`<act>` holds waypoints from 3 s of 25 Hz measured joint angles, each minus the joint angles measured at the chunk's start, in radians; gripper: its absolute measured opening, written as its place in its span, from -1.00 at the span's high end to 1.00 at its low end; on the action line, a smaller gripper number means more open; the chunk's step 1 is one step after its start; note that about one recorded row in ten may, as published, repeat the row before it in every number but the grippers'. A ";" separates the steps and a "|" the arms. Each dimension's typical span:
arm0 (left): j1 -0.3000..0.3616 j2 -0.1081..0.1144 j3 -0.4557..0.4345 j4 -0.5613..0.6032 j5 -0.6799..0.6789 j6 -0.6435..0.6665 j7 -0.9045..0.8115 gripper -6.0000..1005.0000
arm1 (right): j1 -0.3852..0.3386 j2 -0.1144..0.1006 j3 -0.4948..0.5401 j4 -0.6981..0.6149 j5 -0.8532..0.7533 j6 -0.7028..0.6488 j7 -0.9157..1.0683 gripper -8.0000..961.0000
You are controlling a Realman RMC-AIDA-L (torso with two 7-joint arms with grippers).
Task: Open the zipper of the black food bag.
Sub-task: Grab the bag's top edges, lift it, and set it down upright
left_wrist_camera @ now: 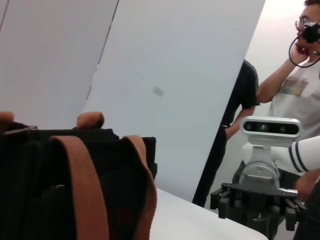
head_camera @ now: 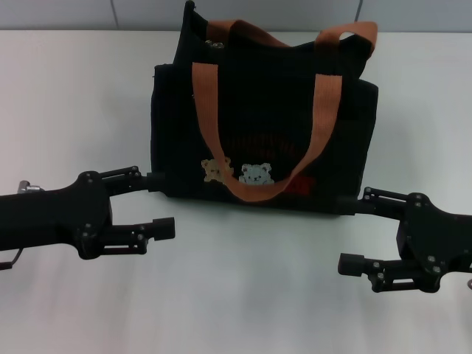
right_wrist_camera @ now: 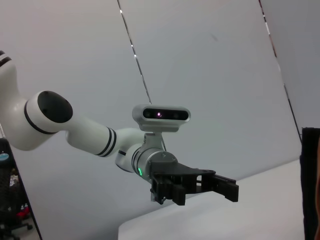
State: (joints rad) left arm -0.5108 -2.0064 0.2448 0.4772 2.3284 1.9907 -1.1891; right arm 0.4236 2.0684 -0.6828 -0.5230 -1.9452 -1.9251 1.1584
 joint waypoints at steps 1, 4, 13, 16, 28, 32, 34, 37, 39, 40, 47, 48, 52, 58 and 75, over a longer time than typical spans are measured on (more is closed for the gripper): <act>0.000 0.000 0.000 0.000 0.000 0.000 0.000 -0.66 | 0.000 -0.001 0.000 0.000 0.000 0.002 -0.001 -0.74; 0.001 0.000 -0.016 0.011 -0.001 -0.039 0.006 -0.66 | 0.000 -0.002 -0.002 0.000 0.000 0.003 -0.003 -0.74; -0.042 -0.042 -0.047 0.022 -0.046 -0.308 0.009 -0.65 | -0.002 0.000 -0.002 0.004 -0.013 0.034 -0.006 -0.74; -0.070 -0.058 -0.047 0.015 -0.050 -0.403 0.011 -0.66 | -0.002 0.005 -0.005 0.005 -0.013 0.047 -0.007 -0.73; -0.095 -0.061 -0.026 -0.031 -0.057 -0.456 0.040 -0.65 | -0.004 0.007 -0.006 0.027 -0.014 0.057 -0.020 -0.73; -0.102 -0.061 -0.009 -0.050 -0.061 -0.467 0.051 -0.50 | -0.003 0.007 -0.006 0.028 -0.014 0.057 -0.020 -0.73; -0.100 -0.062 -0.011 -0.050 -0.075 -0.471 0.056 -0.36 | -0.003 0.006 -0.006 0.028 -0.014 0.057 -0.020 -0.73; -0.092 -0.062 -0.012 -0.051 -0.097 -0.481 0.057 -0.13 | -0.003 0.005 -0.006 0.028 -0.014 0.057 -0.020 -0.73; -0.089 -0.061 -0.009 -0.051 -0.101 -0.485 0.057 0.02 | -0.003 0.005 -0.006 0.028 -0.014 0.057 -0.020 -0.73; -0.089 -0.061 -0.007 -0.051 -0.101 -0.486 0.055 0.10 | -0.003 0.005 -0.006 0.028 -0.014 0.057 -0.020 -0.73; -0.089 -0.059 -0.005 -0.073 -0.101 -0.488 0.057 0.43 | -0.003 0.006 -0.004 0.028 -0.014 0.056 -0.019 -0.73; -0.089 -0.058 -0.005 -0.074 -0.101 -0.489 0.057 0.48 | -0.003 0.006 -0.004 0.028 -0.014 0.055 -0.018 -0.73; -0.089 -0.059 0.006 -0.074 -0.099 -0.489 0.055 0.64 | -0.002 0.005 -0.002 0.028 -0.014 0.048 -0.014 -0.73; -0.084 -0.059 0.016 -0.074 -0.103 -0.476 0.051 0.77 | -0.002 0.003 -0.003 0.028 -0.014 0.046 -0.013 -0.73; -0.075 -0.062 0.012 -0.074 -0.103 -0.475 0.058 0.79 | 0.002 0.005 -0.006 0.026 -0.014 0.051 -0.018 -0.72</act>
State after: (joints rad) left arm -0.5862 -2.0679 0.2568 0.4034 2.2257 1.5162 -1.1307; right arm 0.4255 2.0735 -0.6886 -0.4967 -1.9588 -1.8738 1.1407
